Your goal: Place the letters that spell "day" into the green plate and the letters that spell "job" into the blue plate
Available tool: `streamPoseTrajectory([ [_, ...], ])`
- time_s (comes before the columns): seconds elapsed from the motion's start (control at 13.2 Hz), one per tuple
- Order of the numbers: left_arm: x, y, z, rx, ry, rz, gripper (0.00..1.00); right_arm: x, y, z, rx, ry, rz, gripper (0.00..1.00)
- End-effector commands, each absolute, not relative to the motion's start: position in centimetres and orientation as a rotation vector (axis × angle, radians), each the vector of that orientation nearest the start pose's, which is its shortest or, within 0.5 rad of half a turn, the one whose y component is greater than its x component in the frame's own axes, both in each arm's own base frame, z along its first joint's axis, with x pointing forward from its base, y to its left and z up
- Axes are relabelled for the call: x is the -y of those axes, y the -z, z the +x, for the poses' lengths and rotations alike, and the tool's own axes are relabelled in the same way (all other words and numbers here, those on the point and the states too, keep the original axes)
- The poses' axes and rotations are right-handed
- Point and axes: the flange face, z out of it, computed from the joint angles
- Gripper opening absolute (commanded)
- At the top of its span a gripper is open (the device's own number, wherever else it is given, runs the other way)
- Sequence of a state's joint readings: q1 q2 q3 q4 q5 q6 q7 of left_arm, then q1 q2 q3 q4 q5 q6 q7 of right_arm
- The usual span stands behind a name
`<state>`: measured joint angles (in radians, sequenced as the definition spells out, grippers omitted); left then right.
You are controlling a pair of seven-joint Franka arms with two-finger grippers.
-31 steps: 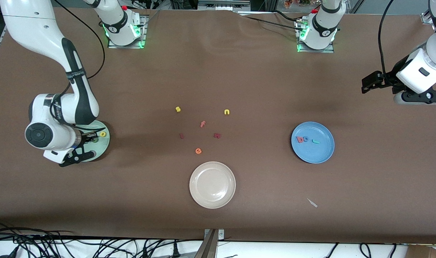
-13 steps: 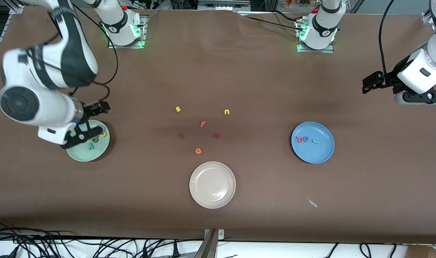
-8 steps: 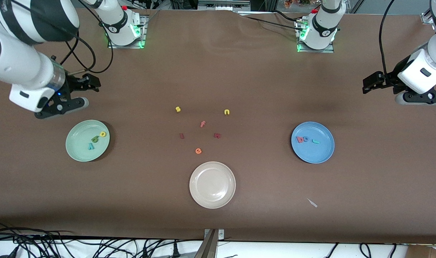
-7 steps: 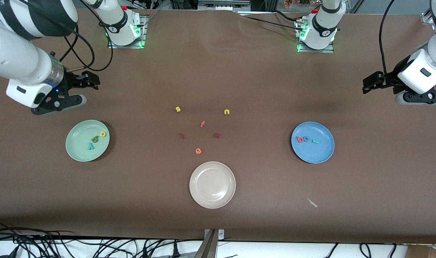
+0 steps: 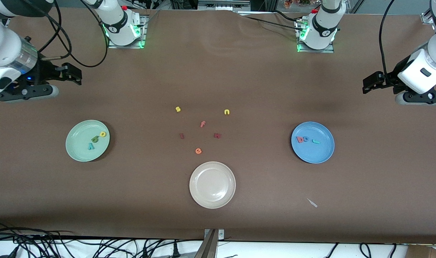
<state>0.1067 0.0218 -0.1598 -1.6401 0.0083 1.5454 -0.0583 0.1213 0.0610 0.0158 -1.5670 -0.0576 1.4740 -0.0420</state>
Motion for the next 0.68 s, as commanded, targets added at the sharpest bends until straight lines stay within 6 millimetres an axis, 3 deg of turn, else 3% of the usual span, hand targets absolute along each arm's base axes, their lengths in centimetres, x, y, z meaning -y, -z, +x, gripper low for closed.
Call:
streamPoseTrajectory([
  [0.0, 2.6, -58.4, 55.5, 0.001, -0.187, -3.101, 1.00, -7.0, -59.2, 54.8, 0.279, -0.214, -3.173, 1.00],
  [0.6, 2.6, -58.4, 55.5, 0.001, -0.187, -3.099, 1.00, -5.3, -59.6, 54.8, 0.209, -0.190, -3.175, 1.00],
])
